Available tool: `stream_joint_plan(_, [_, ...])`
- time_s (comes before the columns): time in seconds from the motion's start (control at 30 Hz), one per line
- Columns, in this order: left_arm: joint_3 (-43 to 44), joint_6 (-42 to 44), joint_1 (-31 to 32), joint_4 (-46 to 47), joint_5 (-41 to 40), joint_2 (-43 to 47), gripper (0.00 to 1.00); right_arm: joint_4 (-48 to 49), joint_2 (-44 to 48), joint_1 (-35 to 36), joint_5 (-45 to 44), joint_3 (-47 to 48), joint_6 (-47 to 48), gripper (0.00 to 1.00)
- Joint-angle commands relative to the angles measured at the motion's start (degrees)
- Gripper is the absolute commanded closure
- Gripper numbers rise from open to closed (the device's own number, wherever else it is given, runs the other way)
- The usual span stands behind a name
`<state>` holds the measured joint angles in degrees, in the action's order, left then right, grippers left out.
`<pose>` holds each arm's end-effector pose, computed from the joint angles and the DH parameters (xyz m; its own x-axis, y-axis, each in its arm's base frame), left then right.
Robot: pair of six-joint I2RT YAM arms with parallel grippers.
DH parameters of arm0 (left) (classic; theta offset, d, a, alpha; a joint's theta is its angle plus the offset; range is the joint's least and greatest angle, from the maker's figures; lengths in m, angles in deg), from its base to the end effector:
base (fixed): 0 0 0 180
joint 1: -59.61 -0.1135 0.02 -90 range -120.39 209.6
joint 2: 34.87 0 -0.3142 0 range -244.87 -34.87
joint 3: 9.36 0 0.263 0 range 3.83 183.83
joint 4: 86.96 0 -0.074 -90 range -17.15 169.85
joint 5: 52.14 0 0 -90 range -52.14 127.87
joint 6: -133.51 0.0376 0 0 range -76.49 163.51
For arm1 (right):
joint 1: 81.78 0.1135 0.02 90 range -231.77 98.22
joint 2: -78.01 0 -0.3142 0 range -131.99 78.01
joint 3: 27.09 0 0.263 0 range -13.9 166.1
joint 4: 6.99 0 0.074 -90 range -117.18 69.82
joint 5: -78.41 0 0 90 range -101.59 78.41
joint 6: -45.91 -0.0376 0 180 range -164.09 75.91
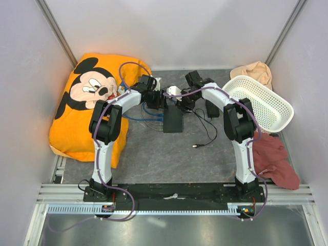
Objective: Pull the plug from the switch port
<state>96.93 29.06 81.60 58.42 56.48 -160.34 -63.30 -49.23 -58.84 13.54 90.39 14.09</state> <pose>0.4735 -0.2041 0.1945 -0.8568 0.0910 -0.5076 0.3262 0.8579 -0.3969 0.4663 0.2147 0.2203 -0.0092 -0.8392 -0.5437 -0.9849 0.1015 -0.1400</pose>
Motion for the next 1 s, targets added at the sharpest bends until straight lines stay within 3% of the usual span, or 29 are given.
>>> stream_joint_plan(0.0, [0.50,3.56,0.68,-2.65,-2.09,-1.45,0.30,2.15,0.85,0.62,0.98,1.44,2.21,0.39])
stream_joint_plan(0.63, [0.33,4.18,0.76,-2.65,-2.44,-1.44,0.30,6.55,0.41,0.53,-2.10,-4.18,3.00,0.46])
stream_joint_plan(0.97, [0.59,4.35,0.94,-2.74,-2.26,-1.71,0.29,8.22,0.68,0.35,-0.34,-1.55,0.36,0.48])
